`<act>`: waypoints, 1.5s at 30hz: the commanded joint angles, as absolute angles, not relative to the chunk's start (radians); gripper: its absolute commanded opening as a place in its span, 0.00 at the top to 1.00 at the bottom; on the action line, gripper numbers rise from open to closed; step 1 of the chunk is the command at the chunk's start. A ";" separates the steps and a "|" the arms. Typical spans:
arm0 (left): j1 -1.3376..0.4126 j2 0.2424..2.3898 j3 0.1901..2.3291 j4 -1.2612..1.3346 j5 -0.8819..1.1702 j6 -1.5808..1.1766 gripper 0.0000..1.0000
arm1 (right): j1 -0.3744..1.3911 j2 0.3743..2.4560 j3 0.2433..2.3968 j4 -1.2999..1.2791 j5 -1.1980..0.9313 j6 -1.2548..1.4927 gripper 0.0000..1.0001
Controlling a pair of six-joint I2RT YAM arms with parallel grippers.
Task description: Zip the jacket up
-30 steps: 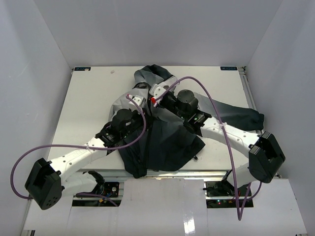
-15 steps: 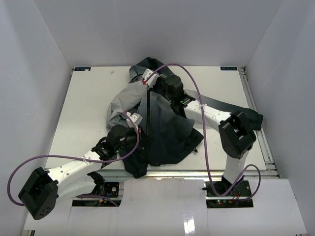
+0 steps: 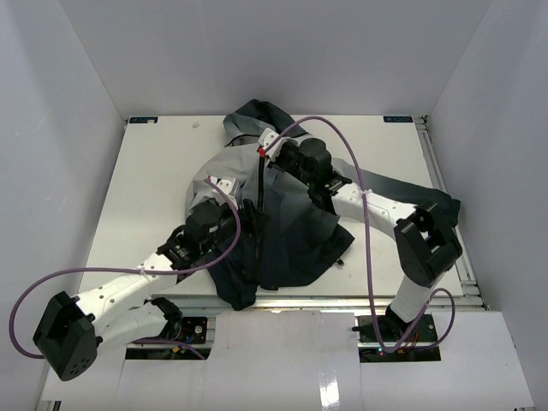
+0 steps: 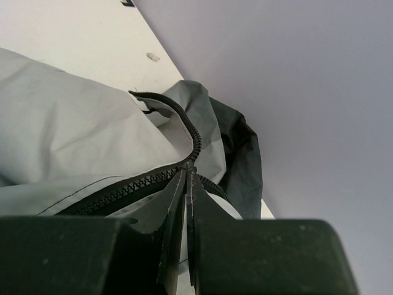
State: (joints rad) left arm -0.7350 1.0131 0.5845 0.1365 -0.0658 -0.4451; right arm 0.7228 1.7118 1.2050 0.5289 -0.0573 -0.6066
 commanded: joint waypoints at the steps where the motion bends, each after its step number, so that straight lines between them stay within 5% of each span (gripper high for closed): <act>1: -0.725 1.125 0.732 0.062 -0.147 -0.376 0.22 | 0.763 1.590 1.141 0.627 -0.114 -0.578 0.92; 15: -0.709 1.219 0.803 0.093 -0.212 -0.329 0.18 | 0.869 1.446 1.022 0.632 -0.127 -0.583 0.92; 18: -0.709 1.226 0.781 0.139 -0.187 -0.304 0.45 | 0.878 1.429 1.007 0.637 -0.141 -0.569 0.92; 20: -0.707 1.227 0.753 0.187 -0.131 -0.290 0.92 | 0.880 1.423 1.006 0.638 -0.147 -0.562 0.92; 21: -0.708 1.224 0.743 0.204 -0.114 -0.288 0.99 | 0.881 1.422 1.007 0.637 -0.147 -0.561 0.92; 28: -0.709 1.138 0.640 0.213 -0.014 -0.367 1.00 | 0.862 1.480 1.067 0.663 -0.078 -0.603 0.92; 45: -0.712 1.021 0.504 0.193 0.178 -0.461 1.00 | 0.666 1.953 1.609 0.471 -0.049 -0.605 0.92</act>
State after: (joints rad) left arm -0.6907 1.0530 0.5344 0.2609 0.0544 -0.4386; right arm 0.7308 1.8843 1.4565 0.4043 -0.1109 -0.5841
